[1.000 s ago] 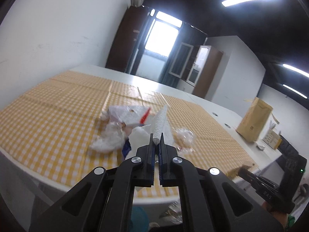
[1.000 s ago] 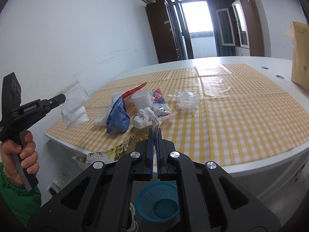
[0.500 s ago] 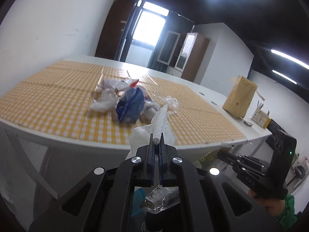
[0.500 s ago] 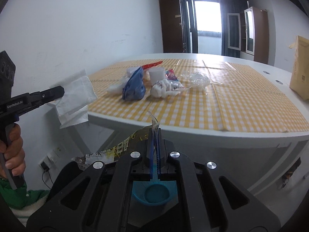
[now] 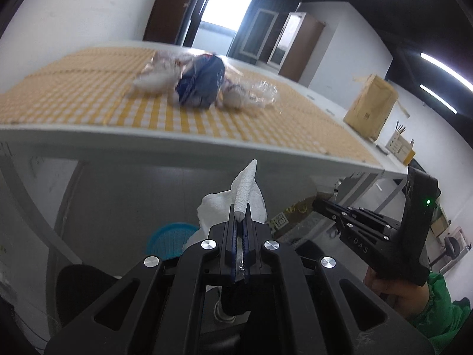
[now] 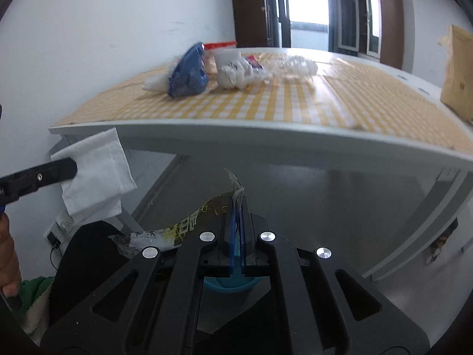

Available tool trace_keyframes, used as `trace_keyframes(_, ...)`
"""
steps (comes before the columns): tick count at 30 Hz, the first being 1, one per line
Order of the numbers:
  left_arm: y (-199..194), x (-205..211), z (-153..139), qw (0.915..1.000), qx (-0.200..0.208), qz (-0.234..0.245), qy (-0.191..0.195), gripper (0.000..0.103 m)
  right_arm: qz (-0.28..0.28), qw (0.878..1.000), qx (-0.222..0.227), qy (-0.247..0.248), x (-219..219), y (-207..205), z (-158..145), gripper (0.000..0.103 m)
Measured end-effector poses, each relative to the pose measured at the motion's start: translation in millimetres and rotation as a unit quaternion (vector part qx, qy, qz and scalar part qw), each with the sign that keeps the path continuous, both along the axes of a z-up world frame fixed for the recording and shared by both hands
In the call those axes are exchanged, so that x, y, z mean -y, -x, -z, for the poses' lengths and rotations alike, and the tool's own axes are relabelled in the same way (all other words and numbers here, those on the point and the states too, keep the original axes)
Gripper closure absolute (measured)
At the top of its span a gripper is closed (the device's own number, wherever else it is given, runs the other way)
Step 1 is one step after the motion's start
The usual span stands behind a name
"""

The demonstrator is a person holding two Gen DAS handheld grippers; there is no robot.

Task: Collect trash
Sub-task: 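Carry the tissue and gold wrapper down over the blue wastebasket with both grippers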

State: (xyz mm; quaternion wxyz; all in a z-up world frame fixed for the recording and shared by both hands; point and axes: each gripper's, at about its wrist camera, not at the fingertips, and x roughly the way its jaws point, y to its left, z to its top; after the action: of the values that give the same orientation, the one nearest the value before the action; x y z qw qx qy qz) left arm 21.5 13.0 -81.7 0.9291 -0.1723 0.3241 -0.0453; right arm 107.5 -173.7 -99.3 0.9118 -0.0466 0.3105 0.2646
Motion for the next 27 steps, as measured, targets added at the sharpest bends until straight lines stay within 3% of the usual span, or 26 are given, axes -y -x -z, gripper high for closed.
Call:
trace_keyframes(5,-18.0,-0.6,35.9,0.9991,-0.043,0.004,0.003,0.101,0.017,0.999,-0.026,0.017,-1.8,-16.9,34.3,0.101)
trace_keyframes(11,-38.2,-13.2,86.4,0.9939,-0.101,-0.002,0.044,0.101,0.011,0.995,-0.088,0.043,-11.2,-39.6,85.7,0.101)
trace_keyframes(15,-50.9,-21.8,116.1,0.9892,-0.138,-0.015,0.048,0.101,0.022,0.994,-0.097,0.053,-19.0,-55.7,107.7,0.101)
trace_keyframes(21,-72.0,-41.3,152.9,0.9786,-0.184,-0.035,0.085,0.101,0.043,0.99,-0.116,0.062,-29.6,-79.5,136.0,0.101)
trace_keyframes(27,-91.8,-44.2,180.7,0.9746,-0.206,-0.046,0.074,0.101,0.045,0.988,-0.114,0.089,-41.4,-98.3,156.3,0.101)
